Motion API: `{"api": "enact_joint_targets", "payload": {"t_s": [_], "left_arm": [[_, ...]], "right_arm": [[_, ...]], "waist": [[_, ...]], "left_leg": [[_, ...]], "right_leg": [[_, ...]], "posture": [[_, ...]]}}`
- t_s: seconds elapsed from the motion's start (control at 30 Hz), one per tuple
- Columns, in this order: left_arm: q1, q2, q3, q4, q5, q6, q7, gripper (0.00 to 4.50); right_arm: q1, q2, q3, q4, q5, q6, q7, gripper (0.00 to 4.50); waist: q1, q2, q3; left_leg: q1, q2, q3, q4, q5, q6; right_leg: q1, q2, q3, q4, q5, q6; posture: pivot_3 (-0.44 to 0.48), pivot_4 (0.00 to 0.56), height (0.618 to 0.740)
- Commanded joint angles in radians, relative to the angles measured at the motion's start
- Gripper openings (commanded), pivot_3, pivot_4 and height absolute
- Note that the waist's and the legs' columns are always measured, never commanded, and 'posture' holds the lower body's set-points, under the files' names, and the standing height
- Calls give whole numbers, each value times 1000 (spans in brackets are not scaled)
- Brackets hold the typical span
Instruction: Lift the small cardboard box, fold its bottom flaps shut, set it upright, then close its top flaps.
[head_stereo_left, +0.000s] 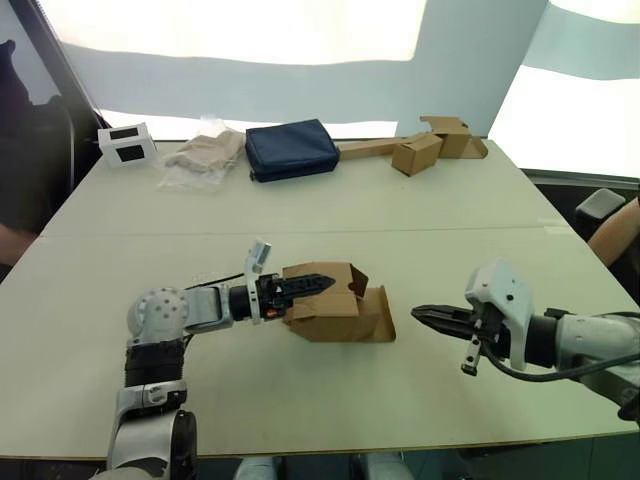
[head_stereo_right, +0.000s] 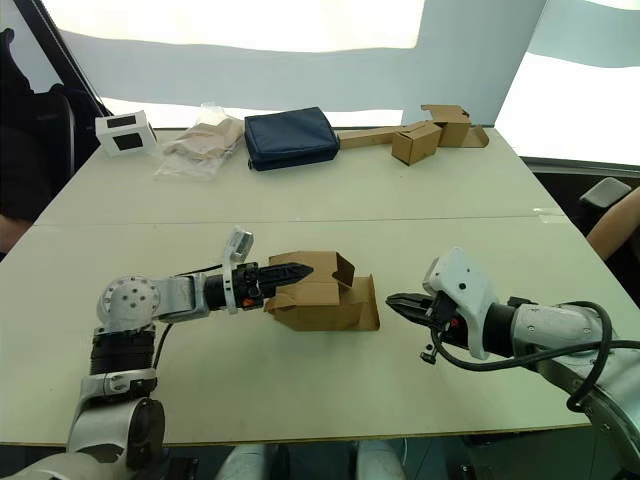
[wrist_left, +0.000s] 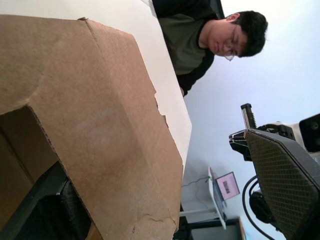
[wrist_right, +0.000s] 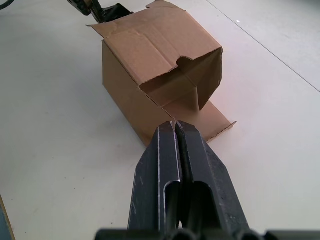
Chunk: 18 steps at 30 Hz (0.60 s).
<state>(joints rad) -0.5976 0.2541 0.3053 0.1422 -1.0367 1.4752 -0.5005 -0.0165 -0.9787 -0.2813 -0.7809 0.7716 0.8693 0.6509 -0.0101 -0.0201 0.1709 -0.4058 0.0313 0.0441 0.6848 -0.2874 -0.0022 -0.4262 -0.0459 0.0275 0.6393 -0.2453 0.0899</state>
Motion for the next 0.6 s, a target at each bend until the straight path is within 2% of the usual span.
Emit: {"api": "enact_joint_targets", "payload": {"t_s": [0.03, 0.13, 0.3, 0.33, 0.47, 0.6], "left_arm": [[-9, -12, 30, -25, -29, 12, 20, 3327], [-11, -22, 37, -27, -30, 19, 39, 2278], [-19, -41, 54, -34, -34, 32, 67, 268], [-20, -43, 58, -36, -36, 36, 72, 40], [-32, -30, 73, -95, -61, 25, 76, 40], [-3, 43, 20, -275, -57, -59, -18, 40]], "right_arm": [[-7, 2, -27, -25, 15, -2, -4, 0], [-9, 1, -26, -24, 15, -3, -3, 0], [-14, -1, -23, -22, 16, -2, -2, 0], [-15, -2, -23, -22, 16, -1, -1, 0], [-25, 2, -24, -21, 23, -1, -6, 0], [-54, 33, -31, -3, 32, -13, -37, 0]], "waist": [[0, 0, 0], [1, 0, 0], [0, 0, 0], [0, 0, 0], [0, 0, 0], [-2, 0, 0]], "left_leg": [[0, 0, 0, 0, 0, 0], [0, 0, 0, 0, 0, 0], [0, 0, 0, 0, 0, 0], [0, 0, 0, 0, 0, 0], [0, 0, 0, 0, 0, 0], [0, 0, 0, 0, 0, 0]], "right_leg": [[0, 0, 0, 0, 0, 0], [0, 0, 0, 0, 0, 0], [0, 0, 0, 0, 0, 0], [0, 0, 0, 0, 0, 0], [0, 0, 0, 0, 0, -1], [0, 0, 0, 0, 0, -1]], "posture": [[0, 150, 740], [0, 150, 740], [0, 150, 740], [0, 150, 740], [0, 150, 740], [0, 150, 740]]}}
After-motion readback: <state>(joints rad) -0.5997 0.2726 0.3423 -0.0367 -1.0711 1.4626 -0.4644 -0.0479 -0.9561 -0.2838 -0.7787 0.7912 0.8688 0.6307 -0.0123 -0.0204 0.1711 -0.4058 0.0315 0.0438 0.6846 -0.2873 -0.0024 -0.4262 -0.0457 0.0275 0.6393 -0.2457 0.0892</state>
